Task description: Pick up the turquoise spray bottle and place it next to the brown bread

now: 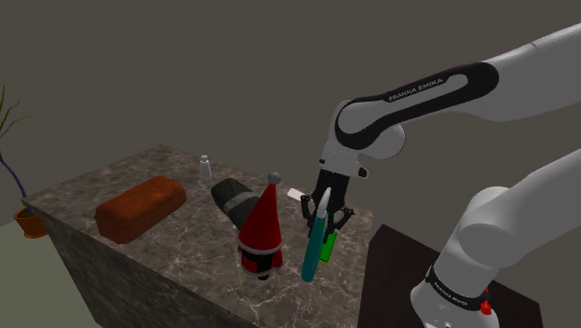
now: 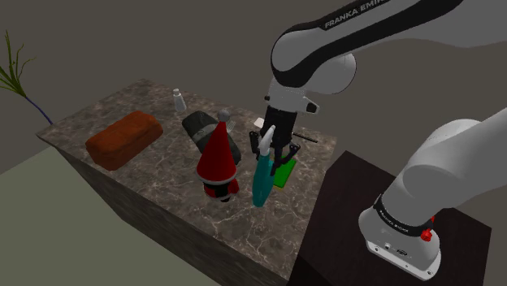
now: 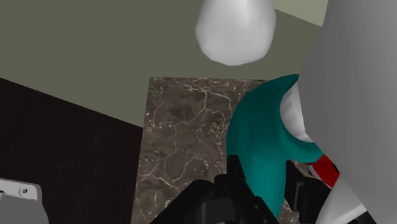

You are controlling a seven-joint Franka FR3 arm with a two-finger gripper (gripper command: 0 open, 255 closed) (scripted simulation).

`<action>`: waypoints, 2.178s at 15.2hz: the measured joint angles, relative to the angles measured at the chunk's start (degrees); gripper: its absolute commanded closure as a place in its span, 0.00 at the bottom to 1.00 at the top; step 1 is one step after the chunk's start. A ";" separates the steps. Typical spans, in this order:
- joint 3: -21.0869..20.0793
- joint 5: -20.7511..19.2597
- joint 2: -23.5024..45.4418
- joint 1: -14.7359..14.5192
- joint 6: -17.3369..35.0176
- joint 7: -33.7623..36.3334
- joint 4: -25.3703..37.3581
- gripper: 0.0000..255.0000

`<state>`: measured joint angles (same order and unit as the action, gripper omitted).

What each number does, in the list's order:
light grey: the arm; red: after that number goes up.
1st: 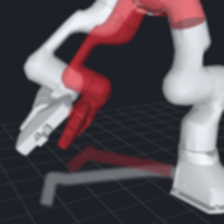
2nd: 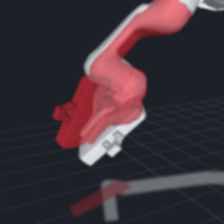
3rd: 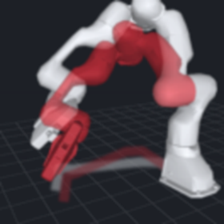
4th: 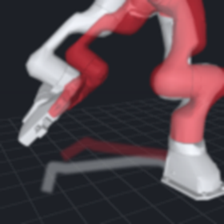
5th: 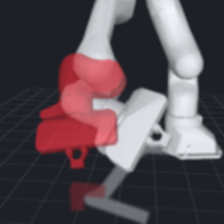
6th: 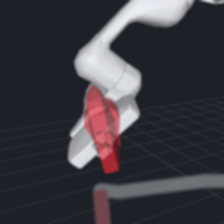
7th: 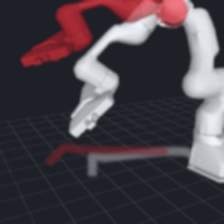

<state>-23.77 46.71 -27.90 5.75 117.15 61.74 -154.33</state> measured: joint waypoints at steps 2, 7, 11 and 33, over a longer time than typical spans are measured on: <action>0.38 -0.62 -1.12 0.05 -1.71 1.01 0.81 1.00; 1.50 -2.16 -3.42 0.34 -5.71 3.03 2.88 1.00; 2.48 -3.34 -5.13 0.56 -8.99 4.58 4.70 1.00; 6.65 -7.73 -8.62 1.34 -24.24 12.47 18.14 1.00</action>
<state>-17.12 38.98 -36.52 7.09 92.91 74.21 -136.19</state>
